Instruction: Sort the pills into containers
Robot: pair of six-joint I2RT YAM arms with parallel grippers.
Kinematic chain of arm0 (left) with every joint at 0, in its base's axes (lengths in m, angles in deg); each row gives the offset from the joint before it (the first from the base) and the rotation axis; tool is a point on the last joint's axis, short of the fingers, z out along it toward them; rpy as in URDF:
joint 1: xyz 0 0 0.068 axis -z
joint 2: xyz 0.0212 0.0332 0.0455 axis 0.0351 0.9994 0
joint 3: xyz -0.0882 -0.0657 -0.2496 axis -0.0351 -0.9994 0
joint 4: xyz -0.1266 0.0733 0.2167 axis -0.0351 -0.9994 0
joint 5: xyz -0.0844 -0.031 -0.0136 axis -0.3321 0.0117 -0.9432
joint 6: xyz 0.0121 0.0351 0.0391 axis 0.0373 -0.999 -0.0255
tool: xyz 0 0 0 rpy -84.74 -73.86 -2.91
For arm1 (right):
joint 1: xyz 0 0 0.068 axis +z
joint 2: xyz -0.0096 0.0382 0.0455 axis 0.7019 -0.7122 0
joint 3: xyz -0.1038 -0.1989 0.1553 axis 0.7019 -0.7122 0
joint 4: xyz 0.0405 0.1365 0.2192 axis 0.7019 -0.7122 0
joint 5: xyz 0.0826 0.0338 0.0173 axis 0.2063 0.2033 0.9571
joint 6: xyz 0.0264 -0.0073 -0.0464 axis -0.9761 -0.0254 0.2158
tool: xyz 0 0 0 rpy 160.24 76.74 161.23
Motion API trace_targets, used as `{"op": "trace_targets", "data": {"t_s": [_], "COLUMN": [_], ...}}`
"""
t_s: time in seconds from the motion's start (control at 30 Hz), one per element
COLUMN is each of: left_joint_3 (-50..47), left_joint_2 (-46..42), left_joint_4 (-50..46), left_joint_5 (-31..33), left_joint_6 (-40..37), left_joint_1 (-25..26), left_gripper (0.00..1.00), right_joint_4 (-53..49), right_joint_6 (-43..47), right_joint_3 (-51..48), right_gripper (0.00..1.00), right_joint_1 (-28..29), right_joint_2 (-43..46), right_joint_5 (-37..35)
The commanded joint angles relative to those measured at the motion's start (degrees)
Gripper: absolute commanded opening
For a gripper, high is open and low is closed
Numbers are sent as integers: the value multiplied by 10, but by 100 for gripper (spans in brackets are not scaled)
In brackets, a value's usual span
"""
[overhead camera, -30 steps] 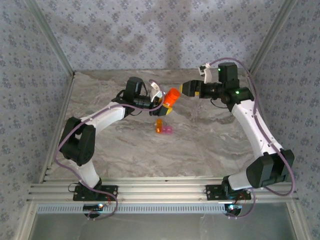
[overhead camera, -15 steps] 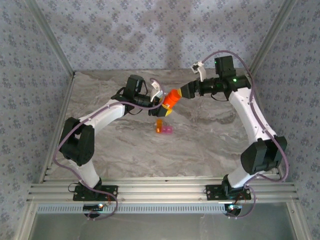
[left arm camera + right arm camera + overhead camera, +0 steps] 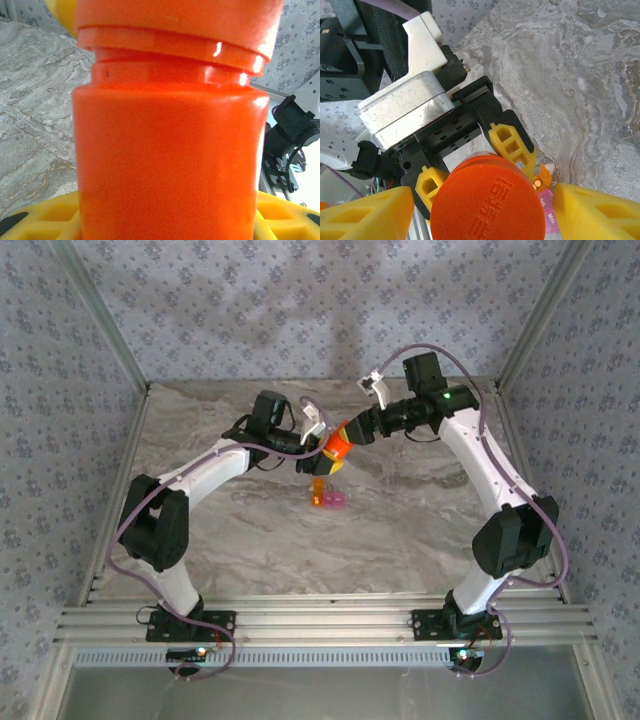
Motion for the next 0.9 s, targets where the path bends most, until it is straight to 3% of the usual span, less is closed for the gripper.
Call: {"op": "trace_targets", "data": {"t_s": [0.0,0.13,0.27,0.57,0.87], "left_joint_3": [18,18,21,29,39], "left_joint_2": [-18,-18,-16,-9,9], "left_joint_4": [-4,-3,4,34,45], "left_joint_5": [-26,-26,-26,-18,-20], "left_joint_6": [-17,-17,-15,-2,1], "left_joint_1": [-2,-1,-1,-1,-6], "left_gripper": [0,0,0,0,0], "right_joint_4": [-15,-14,11,159,174], "right_joint_6": [5,-3,-43,-283,-374], "right_joint_3": [22,20,1,-73,-91], "right_gripper": [66,47,39,34,34], "right_joint_1": [5,5,3,-5,41], "right_joint_2": [-12,-17,-17,-17,-16], "right_joint_5": [-6,-6,-10,-16,-75]}}
